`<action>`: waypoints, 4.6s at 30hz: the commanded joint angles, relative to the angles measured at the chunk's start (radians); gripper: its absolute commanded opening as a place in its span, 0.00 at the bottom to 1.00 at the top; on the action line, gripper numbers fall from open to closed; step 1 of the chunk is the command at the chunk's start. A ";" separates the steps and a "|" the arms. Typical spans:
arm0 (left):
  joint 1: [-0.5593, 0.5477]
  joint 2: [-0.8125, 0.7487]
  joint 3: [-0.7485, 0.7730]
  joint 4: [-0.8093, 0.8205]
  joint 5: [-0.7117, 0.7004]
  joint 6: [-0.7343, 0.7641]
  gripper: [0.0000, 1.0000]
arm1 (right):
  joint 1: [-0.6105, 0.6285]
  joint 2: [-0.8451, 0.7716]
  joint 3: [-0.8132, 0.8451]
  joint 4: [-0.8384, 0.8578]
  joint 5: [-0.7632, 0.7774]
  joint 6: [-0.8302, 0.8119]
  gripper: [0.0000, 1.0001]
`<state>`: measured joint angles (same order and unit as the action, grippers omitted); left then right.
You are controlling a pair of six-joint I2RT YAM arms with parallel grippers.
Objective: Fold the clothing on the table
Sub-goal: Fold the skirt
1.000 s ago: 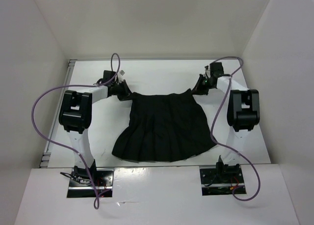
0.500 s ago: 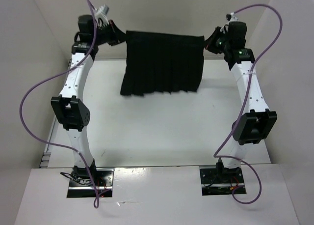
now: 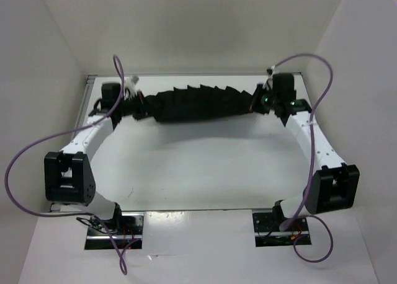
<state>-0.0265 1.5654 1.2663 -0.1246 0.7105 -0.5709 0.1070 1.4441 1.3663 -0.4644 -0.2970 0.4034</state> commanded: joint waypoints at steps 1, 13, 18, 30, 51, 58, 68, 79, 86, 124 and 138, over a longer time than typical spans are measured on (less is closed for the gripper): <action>-0.024 -0.166 -0.282 0.051 -0.006 -0.043 0.00 | 0.089 -0.163 -0.191 -0.107 -0.024 0.066 0.00; -0.055 -0.585 -0.578 -0.190 -0.123 -0.083 0.00 | 0.226 -0.513 -0.535 -0.396 -0.007 0.376 0.00; -0.055 -0.475 -0.518 -0.211 -0.201 -0.038 0.00 | 0.217 -0.427 -0.510 -0.327 0.085 0.376 0.00; -0.055 -0.266 -0.401 -0.244 -0.371 -0.006 0.00 | 0.207 -0.150 -0.372 -0.172 0.214 0.336 0.00; -0.018 -0.201 -0.257 -0.277 -0.563 -0.096 0.68 | 0.146 -0.073 -0.142 -0.063 0.303 0.169 0.62; -0.036 -0.357 -0.456 -0.380 -0.609 -0.139 0.77 | 0.146 -0.119 -0.239 -0.171 0.263 0.169 0.62; -0.015 -0.266 -0.482 -0.432 -0.625 -0.185 0.82 | 0.146 -0.119 -0.282 -0.160 0.223 0.149 0.62; -0.015 -0.064 -0.530 -0.394 -0.601 -0.187 0.82 | 0.114 -0.148 -0.300 -0.198 0.233 0.103 0.62; -0.058 0.039 -0.530 -0.340 -0.579 -0.164 0.80 | 0.114 -0.157 -0.309 -0.207 0.208 0.103 0.62; -0.058 0.061 -0.186 -0.317 -0.410 -0.080 0.00 | 0.468 0.484 0.014 -0.091 -0.413 0.061 0.00; -0.049 0.061 -0.151 -0.317 -0.390 -0.078 0.00 | 0.496 0.685 0.059 -0.115 -0.521 0.000 0.00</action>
<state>-0.0811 1.6421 1.0943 -0.4557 0.2943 -0.6559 0.5915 2.0975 1.3712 -0.5835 -0.7647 0.4347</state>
